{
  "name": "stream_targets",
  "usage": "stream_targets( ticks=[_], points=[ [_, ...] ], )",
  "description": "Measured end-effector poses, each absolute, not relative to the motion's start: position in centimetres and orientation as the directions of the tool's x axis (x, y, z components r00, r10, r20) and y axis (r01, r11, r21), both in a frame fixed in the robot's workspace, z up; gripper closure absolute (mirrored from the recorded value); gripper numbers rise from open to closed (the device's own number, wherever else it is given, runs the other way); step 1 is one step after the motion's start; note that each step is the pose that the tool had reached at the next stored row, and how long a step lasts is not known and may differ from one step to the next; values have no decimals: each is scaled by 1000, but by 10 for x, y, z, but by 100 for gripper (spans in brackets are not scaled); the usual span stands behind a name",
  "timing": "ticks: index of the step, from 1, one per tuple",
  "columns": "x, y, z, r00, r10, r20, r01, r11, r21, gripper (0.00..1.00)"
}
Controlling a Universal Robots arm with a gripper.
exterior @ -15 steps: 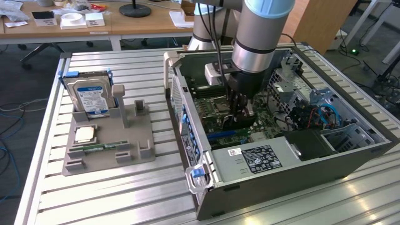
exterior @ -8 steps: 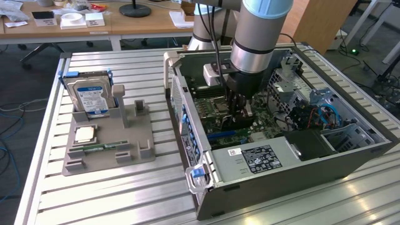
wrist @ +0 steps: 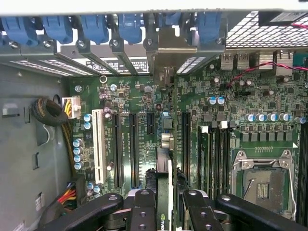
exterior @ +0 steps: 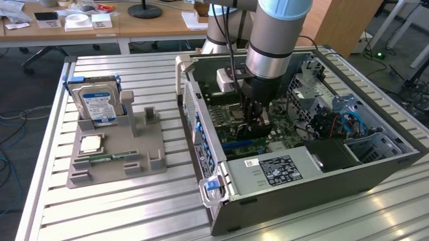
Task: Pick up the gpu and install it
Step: 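Insert the gpu into the slot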
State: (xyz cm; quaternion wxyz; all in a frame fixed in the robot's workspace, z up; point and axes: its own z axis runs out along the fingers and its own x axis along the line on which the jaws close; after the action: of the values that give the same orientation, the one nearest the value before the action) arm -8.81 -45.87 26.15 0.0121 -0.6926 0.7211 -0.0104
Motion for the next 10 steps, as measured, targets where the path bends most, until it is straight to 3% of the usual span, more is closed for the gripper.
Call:
stream_targets(
  ticks=[10],
  points=[
    [-90, -459, 257, -40, -999, -1, -999, 40, -32, 74]
  ],
)
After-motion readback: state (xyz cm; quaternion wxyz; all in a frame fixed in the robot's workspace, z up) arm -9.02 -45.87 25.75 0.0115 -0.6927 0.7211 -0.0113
